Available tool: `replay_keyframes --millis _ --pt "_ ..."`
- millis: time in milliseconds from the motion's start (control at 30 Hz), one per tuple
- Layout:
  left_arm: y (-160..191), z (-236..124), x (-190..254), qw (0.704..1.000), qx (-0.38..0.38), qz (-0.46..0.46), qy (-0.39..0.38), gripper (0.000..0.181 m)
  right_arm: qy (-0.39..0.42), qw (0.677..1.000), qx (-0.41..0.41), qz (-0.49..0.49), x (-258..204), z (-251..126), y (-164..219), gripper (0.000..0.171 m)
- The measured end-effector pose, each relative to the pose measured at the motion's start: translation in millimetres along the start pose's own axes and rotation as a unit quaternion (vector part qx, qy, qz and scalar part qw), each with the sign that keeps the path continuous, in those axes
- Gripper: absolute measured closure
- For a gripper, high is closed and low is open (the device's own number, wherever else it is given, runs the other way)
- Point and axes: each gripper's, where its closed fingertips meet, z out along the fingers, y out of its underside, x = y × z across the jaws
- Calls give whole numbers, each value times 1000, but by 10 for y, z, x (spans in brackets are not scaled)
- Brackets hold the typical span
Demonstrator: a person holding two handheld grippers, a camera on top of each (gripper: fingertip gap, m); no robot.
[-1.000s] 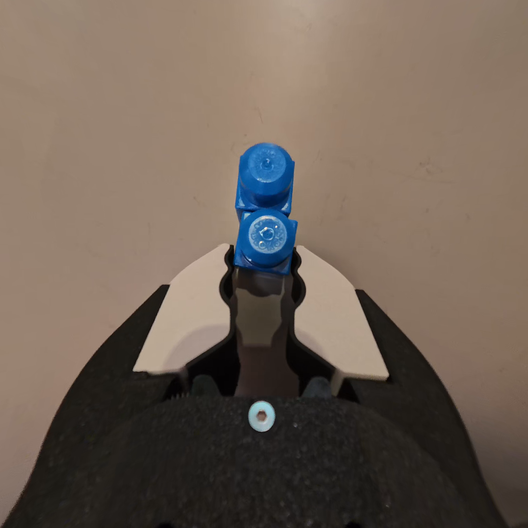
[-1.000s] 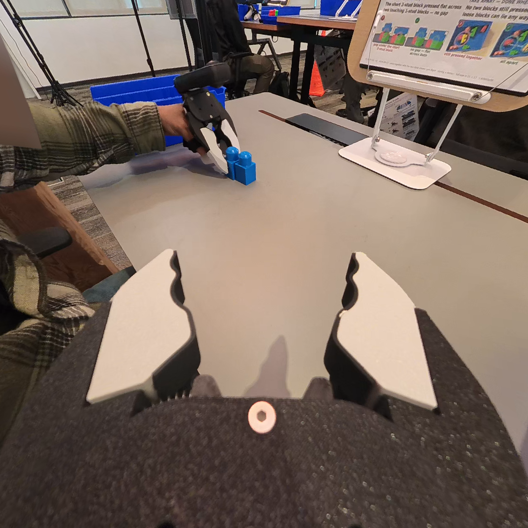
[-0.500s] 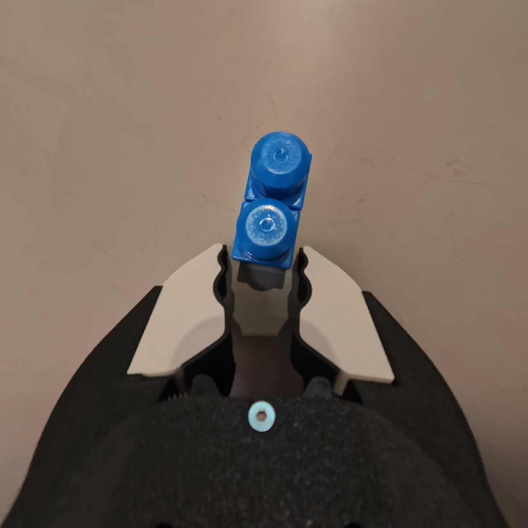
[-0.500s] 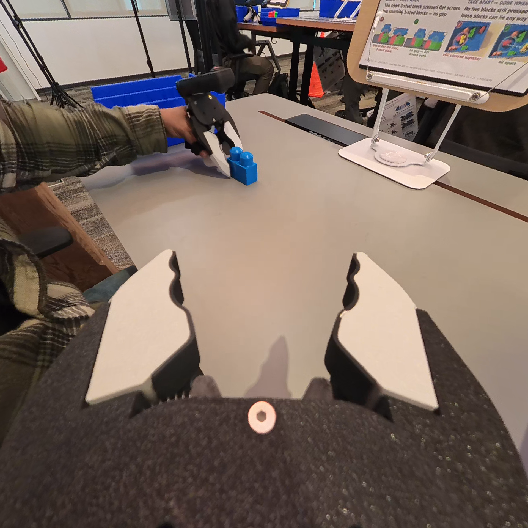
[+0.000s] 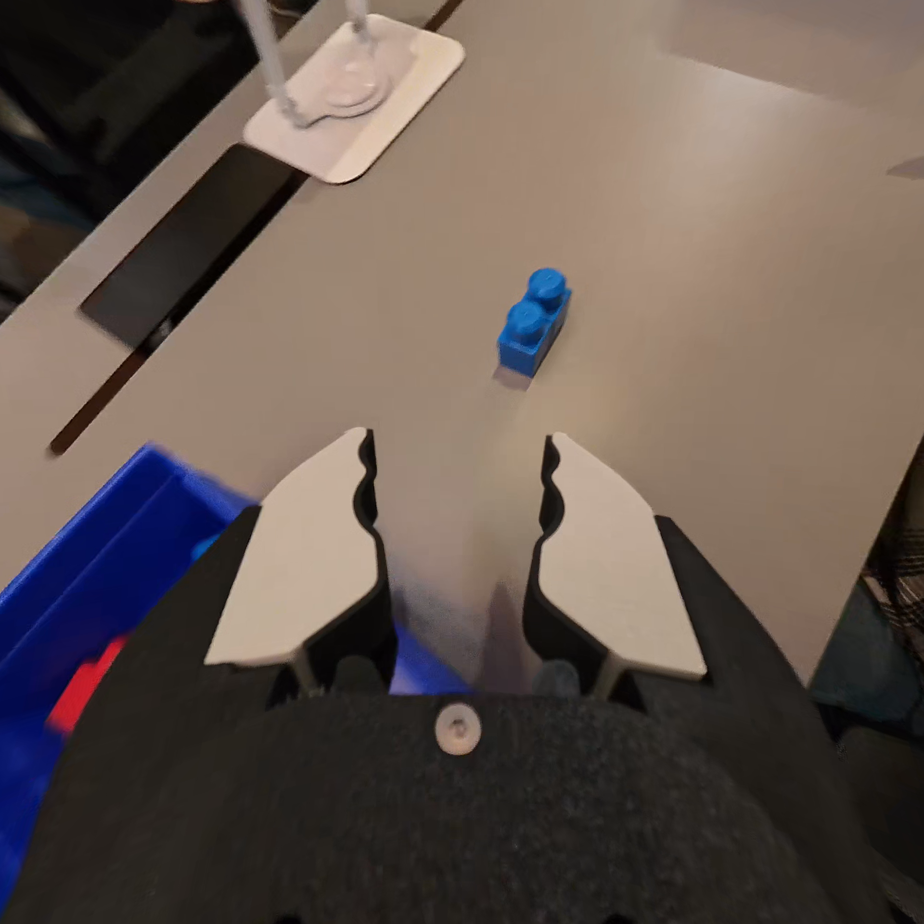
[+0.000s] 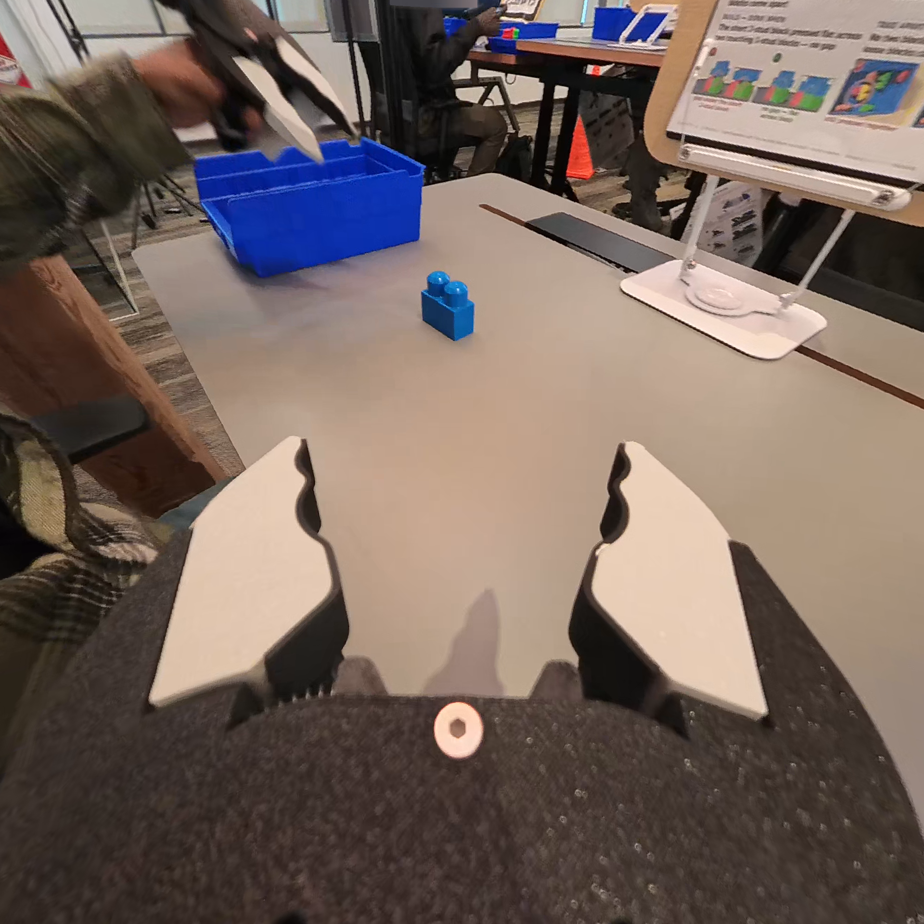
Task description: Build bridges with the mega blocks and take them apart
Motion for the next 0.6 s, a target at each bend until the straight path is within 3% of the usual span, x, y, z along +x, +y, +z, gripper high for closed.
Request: replay_keyframes --millis 167,300,433,600 --pt "581 -845 -564 992 -48 -68 -93 123 -17 1000 -7 -6 -48 186 -58 60" --pt "1052 -1221 -870 980 -82 -131 -127 128 -31 999 -17 -11 -87 369 -119 60" --pt "1388 -1253 -1034 970 -127 -146 -148 130 -41 998 -30 -23 -129 557 -209 60" --pt "1555 -1003 -1144 968 -162 -131 -140 133 -48 997 -50 -37 -162 759 -310 60"
